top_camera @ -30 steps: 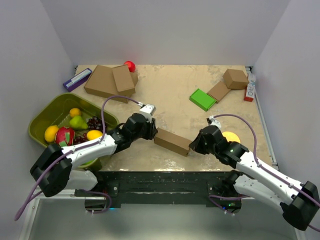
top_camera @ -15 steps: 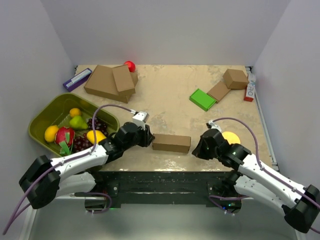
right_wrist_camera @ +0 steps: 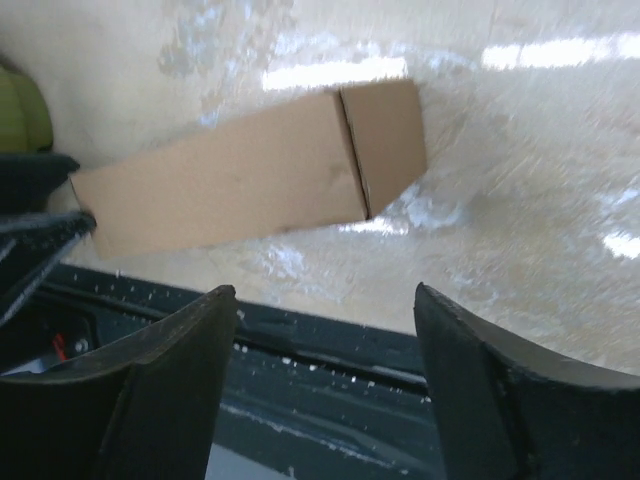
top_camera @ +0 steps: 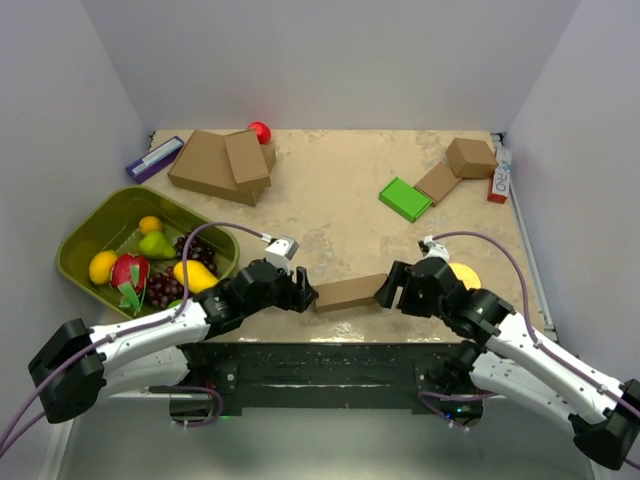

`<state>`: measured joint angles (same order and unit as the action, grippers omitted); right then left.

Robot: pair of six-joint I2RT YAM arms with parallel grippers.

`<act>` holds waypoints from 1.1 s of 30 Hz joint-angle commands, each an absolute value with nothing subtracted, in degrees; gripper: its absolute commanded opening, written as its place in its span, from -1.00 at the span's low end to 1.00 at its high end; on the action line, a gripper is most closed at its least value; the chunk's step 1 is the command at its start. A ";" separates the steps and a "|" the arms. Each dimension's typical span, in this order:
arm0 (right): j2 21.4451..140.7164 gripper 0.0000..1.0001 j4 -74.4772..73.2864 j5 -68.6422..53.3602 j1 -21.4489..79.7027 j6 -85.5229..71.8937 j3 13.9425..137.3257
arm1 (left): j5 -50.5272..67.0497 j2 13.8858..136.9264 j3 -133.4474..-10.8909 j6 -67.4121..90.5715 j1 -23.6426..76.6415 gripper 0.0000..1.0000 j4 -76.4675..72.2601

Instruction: Fold the paper box

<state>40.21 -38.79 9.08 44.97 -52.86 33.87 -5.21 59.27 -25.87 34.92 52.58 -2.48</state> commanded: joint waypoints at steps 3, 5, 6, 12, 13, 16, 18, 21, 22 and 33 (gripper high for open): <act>45.26 0.62 -34.38 17.76 42.90 -48.26 38.85 | -4.22 58.18 -25.31 37.70 53.00 0.51 1.32; 46.58 0.63 -31.83 16.62 41.75 -46.07 37.97 | -4.04 58.10 -24.87 38.23 53.00 0.54 0.88; 46.67 0.63 -30.86 16.26 40.88 -45.45 37.62 | -3.96 58.01 -24.70 38.41 53.00 0.56 0.88; 45.27 0.53 -30.49 14.15 39.99 -45.35 35.07 | -1.06 59.06 -22.24 38.85 53.09 0.51 -3.25; 44.74 0.53 -31.19 14.32 39.90 -45.53 35.07 | -0.27 59.15 -21.45 38.76 53.35 0.51 -3.60; 41.67 0.60 -34.45 14.59 39.90 -45.88 35.59 | 1.21 58.80 -20.22 38.67 53.87 0.50 -3.69; 40.00 0.65 -37.08 14.85 39.99 -45.97 36.12 | 1.58 58.01 -19.87 38.23 54.05 0.53 -3.43; 39.29 0.78 -37.97 14.42 39.99 -45.70 37.18 | 1.41 57.13 -20.65 36.39 54.05 0.60 -3.78; 39.64 0.82 -37.62 14.24 39.90 -45.36 37.44 | 0.62 57.30 -22.39 35.60 54.05 0.62 -3.26; 48.42 0.98 -25.06 11.70 34.92 -36.84 39.38 | 2.17 67.14 -37.52 25.40 46.51 0.86 -5.53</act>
